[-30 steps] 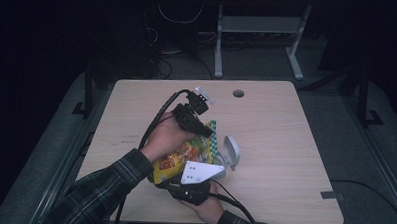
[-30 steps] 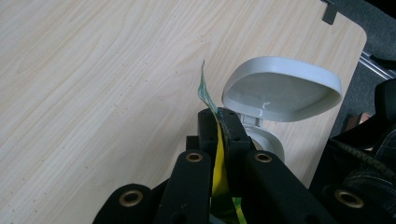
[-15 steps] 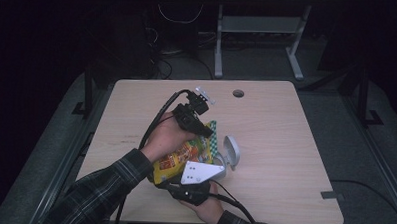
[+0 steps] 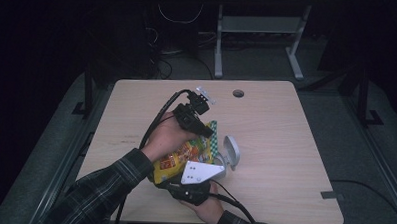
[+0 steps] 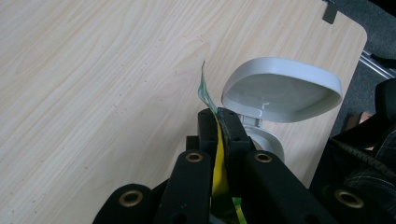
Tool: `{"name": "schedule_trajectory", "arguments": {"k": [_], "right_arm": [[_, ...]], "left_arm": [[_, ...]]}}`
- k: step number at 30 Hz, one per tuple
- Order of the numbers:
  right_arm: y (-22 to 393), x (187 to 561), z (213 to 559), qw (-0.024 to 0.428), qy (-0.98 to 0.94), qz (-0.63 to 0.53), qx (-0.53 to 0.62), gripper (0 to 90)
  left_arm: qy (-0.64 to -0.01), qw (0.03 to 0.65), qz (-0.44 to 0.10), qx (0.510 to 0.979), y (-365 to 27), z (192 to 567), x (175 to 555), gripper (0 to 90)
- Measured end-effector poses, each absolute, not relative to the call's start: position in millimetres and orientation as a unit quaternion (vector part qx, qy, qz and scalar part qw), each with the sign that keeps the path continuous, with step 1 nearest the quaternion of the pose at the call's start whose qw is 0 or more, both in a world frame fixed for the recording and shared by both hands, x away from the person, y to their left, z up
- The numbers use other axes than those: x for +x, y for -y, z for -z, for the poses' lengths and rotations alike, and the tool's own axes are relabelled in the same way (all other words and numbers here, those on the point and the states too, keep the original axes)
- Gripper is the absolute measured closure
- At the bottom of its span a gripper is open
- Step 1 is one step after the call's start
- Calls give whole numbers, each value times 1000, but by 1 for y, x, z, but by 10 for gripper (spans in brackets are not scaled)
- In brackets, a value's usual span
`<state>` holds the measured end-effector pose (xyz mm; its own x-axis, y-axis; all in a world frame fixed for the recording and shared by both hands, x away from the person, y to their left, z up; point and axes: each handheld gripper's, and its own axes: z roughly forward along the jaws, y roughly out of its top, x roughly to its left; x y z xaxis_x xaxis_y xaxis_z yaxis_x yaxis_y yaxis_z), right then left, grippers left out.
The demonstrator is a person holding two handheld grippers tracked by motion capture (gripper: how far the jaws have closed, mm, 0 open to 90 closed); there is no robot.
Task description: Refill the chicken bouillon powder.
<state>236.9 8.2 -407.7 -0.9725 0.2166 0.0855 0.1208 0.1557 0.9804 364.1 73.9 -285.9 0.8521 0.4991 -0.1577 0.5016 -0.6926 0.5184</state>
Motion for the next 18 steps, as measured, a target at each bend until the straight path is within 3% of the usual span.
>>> {"name": "schedule_trajectory", "arguments": {"k": [18], "right_arm": [[-8,236,407,37,-758,-642,111,900]], "left_arm": [[-274,283,3,919,-73,285,364,900]]}}
